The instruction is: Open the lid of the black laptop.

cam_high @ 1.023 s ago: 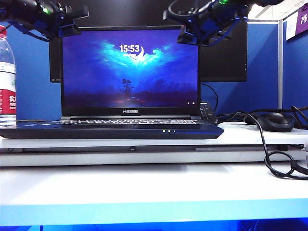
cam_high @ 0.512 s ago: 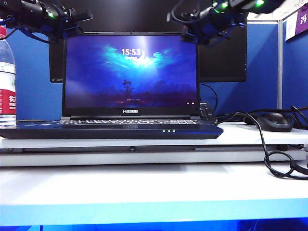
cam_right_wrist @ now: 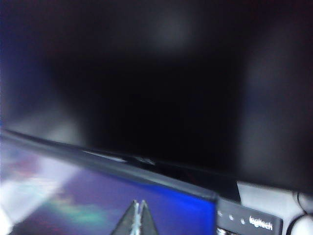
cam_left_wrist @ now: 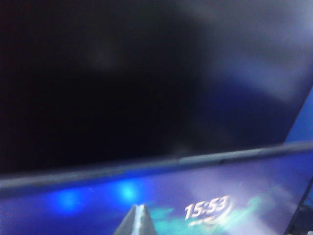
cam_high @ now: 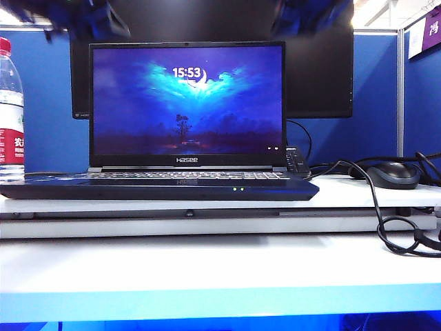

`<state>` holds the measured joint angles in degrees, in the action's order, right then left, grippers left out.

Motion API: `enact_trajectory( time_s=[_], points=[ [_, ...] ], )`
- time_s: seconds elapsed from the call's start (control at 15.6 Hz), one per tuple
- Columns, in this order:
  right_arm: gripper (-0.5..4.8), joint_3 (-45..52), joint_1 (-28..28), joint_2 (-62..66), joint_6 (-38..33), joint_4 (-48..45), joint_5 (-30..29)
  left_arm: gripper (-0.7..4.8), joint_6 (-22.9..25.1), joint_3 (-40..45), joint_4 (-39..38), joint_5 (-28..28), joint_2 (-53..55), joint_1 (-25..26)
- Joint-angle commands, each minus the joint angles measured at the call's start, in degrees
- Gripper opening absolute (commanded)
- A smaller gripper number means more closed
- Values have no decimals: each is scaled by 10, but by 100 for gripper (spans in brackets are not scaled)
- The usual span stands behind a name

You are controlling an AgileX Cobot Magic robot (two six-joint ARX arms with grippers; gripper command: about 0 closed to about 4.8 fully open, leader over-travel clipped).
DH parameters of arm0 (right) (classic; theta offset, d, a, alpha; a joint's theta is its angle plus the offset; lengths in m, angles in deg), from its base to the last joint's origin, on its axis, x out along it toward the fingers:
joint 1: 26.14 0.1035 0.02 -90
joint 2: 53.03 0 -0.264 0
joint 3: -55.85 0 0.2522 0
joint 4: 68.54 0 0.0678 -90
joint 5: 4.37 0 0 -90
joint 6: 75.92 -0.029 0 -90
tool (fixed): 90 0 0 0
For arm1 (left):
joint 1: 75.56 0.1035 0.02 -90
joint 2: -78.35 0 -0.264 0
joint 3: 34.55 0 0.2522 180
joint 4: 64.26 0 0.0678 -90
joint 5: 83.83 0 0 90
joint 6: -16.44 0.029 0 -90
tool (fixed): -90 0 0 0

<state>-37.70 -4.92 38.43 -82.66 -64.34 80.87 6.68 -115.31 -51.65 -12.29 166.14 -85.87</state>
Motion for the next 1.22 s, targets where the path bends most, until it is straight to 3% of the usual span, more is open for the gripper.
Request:
enact_trajectory(
  time_s=[0.06,0.45,0.7,0.96,1.22],
  points=[
    [-1,70,14,-105,8,-9,-5,-5,2,38,-39,13,-123,-3],
    [-1,323,31,-447,-4,-10,9,-5,2,250,-124,79,-486,-38],
    [-1,438,31,-620,-16,38,31,-5,-26,349,-230,82,-674,-38],
    [0,452,31,-722,-23,179,35,-4,-87,366,-353,67,-783,-38],
    [-1,452,31,-789,-22,287,36,-4,-87,366,-435,67,-813,-38]
  ],
)
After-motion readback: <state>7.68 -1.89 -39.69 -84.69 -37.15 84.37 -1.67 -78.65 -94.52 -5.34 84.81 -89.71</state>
